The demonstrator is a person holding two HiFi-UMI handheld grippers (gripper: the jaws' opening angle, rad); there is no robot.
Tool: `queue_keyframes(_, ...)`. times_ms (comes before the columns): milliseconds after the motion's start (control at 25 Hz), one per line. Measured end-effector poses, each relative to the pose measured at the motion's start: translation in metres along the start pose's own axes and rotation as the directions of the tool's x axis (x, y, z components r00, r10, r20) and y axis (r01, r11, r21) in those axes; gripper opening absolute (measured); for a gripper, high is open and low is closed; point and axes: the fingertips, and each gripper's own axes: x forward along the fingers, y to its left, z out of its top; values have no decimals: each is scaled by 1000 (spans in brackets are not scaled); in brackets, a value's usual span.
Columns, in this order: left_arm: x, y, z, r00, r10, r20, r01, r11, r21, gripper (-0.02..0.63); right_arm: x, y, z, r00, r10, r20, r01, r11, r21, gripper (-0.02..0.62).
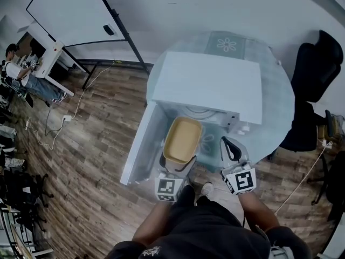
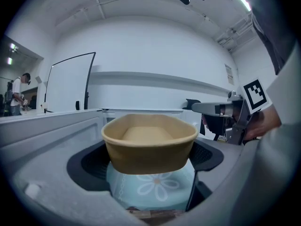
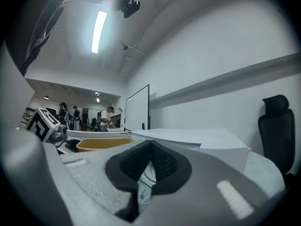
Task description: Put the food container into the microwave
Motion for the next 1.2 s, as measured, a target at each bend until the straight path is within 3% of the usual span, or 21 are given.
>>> queue_keyframes(440, 39, 31, -40, 999, -18, -49, 17, 999, -32, 521, 39, -7, -42, 997, -21, -72, 21, 1000, -3, 1)
queue_keyframes(800, 81, 47, -60, 999, -21, -45, 20, 999, -26, 520, 70, -8, -87, 992, 1, -124, 4, 999, 41, 0)
queue_keyframes(1200, 140, 62, -66, 999, -32, -17, 32, 999, -21, 520, 93, -17, -130, 983, -29, -180, 40, 998, 57, 2)
